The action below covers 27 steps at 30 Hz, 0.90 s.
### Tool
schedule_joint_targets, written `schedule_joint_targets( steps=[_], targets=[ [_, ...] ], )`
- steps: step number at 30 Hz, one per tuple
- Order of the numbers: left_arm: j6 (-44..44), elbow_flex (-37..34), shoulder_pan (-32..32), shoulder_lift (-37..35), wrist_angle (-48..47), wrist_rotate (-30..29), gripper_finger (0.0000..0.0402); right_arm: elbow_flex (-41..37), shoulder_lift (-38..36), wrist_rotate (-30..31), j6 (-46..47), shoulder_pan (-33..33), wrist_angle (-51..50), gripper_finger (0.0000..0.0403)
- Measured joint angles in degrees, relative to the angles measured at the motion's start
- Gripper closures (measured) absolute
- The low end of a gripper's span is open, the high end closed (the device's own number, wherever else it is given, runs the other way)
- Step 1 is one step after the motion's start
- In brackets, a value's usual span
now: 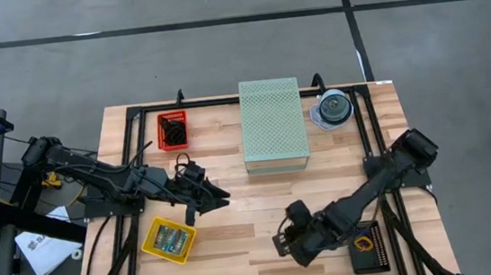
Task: Pick & Place Office Desk Supplies
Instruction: Put the green spring keychain band into the black bin
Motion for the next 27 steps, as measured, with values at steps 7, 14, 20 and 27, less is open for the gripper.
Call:
schedule_joint_targets(
  steps=[7,14,20,27],
  targets=[
    [0.0,0.0,0.0,0.0,0.0,0.7,0.0266,9.8,-0.1,-11.1,3.7,10.5,-10.8,0.0402],
    [0.0,0.0,0.0,0.0,0.0,1.1,0.0266,13.8,-0.2,-21.9,21.3,21.9,-22.0,0.0402],
    [1.5,0.0,0.0,0.0,0.0,1.0,0.0266,12.3,-0.2,-26.6,29.6,26.3,-31.8,0.0403],
    [1.8,0.0,0.0,0.0,0.0,0.6,0.0266,4.7,-0.2,-23.7,29.6,24.3,-32.1,0.0403]
  ],
)
